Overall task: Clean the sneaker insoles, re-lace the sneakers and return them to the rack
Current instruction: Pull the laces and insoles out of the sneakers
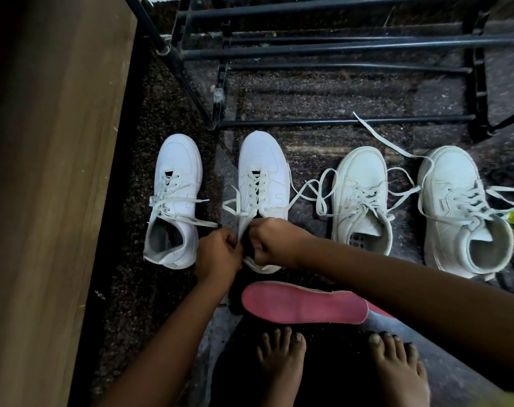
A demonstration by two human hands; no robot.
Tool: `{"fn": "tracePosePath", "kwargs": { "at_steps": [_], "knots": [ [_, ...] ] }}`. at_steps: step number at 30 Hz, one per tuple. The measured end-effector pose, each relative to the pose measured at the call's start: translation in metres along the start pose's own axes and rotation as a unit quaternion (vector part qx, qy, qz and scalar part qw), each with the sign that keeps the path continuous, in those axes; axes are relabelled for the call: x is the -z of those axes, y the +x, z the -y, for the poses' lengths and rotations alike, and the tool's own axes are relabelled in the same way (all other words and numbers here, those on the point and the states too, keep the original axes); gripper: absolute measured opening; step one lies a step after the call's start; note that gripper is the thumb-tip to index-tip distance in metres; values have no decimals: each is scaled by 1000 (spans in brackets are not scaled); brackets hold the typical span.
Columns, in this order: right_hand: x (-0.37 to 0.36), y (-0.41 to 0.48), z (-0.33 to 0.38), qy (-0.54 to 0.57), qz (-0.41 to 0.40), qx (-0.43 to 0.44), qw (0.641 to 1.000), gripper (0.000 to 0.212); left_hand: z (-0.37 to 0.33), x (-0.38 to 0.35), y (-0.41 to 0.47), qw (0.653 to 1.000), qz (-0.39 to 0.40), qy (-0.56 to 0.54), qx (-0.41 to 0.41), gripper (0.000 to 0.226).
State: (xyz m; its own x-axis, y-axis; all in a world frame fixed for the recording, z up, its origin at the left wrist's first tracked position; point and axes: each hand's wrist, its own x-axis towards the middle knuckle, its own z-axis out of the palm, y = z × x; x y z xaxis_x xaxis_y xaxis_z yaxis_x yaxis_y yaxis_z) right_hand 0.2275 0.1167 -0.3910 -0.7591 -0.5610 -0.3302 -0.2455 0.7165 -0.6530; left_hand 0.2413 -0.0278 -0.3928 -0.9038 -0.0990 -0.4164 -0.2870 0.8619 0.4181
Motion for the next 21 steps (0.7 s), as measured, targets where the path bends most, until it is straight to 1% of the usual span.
{"fn": "tracePosePath", "kwargs": {
  "at_steps": [3,5,7,9,10,12,14,16,21],
  "knots": [
    [-4,-10,-7,21,-46,28,998,10,0,1,-2,1000,-2,-7,-3,19],
    [-9,-18,-9,58,-71,30,995,14,-1,2,-3,1000,-4,-7,-4,18],
    [-10,-23,-9,109,-112,17,988,18,0,3,-3,1000,-6,-12,-8,16],
    [-6,-24,-9,168,-162,-4,972,23,1,2,-3,1000,-11,-24,-13,18],
    [-4,-25,-9,192,-181,-10,965,22,2,2,-4,999,-15,-27,-16,19],
    [-3,-28,-8,210,-191,-10,959,15,3,2,-5,999,-22,-30,-20,21],
    [-8,-34,-6,185,-188,4,965,18,2,2,-6,999,-23,-32,-17,20],
    [-15,-39,-2,137,-184,7,973,23,1,2,-6,999,-22,-27,-14,17],
    [-29,-38,-2,-17,-196,39,980,18,0,2,-7,999,-27,-14,-18,12]
  ]
}}
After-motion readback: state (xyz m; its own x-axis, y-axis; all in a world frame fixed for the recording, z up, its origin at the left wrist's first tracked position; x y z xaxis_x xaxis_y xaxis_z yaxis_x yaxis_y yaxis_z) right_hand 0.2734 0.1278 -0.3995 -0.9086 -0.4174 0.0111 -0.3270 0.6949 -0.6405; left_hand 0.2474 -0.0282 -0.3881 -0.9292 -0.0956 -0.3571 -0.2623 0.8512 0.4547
